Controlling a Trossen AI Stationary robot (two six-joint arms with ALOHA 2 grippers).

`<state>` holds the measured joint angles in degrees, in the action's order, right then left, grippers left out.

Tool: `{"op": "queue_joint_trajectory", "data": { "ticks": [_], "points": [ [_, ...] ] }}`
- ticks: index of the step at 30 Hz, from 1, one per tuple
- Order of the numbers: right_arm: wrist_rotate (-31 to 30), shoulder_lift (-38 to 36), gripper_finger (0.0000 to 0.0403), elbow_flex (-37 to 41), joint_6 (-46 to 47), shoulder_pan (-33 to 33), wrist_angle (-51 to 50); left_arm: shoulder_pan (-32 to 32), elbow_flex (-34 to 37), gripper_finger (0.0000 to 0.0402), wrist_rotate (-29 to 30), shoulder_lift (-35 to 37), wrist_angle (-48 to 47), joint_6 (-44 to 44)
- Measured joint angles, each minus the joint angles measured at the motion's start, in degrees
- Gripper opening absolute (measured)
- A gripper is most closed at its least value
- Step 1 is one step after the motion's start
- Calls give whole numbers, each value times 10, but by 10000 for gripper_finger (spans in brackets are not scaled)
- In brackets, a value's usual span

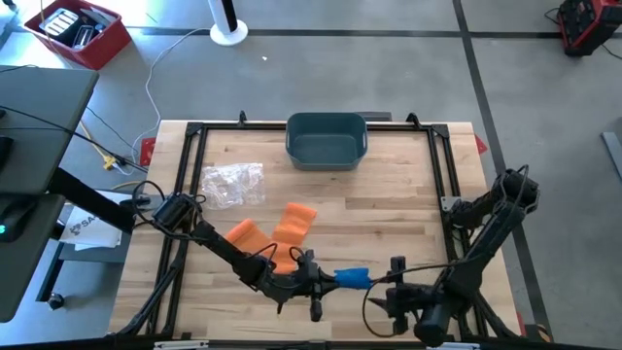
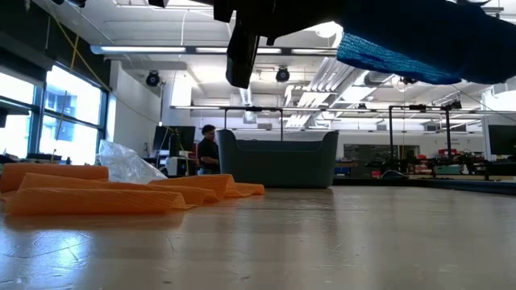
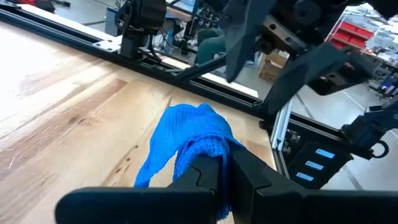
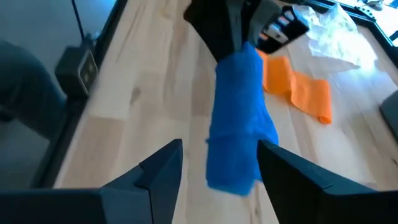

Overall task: Roll bandage
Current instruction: Roll the blue bandage

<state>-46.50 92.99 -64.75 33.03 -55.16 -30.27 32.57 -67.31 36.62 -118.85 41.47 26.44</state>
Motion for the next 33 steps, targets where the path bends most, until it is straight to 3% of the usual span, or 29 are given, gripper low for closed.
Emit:
{"op": "queue_joint_trajectory", "data": {
  "ticks": [6,13,25,29,33],
  "points": [
    [11,0,201,0,-11,31,18,0,0,6,1,0,7,0],
    [104,27,201,0,-38,76,31,0,1,6,1,-1,16,0],
    [152,92,201,0,-45,88,25,1,0,6,-4,-1,23,-10],
    [182,78,201,0,-21,80,-24,2,0,6,-2,-1,23,-11],
    [184,54,201,0,61,61,-127,1,0,6,1,-1,22,-12]
  ]
}}
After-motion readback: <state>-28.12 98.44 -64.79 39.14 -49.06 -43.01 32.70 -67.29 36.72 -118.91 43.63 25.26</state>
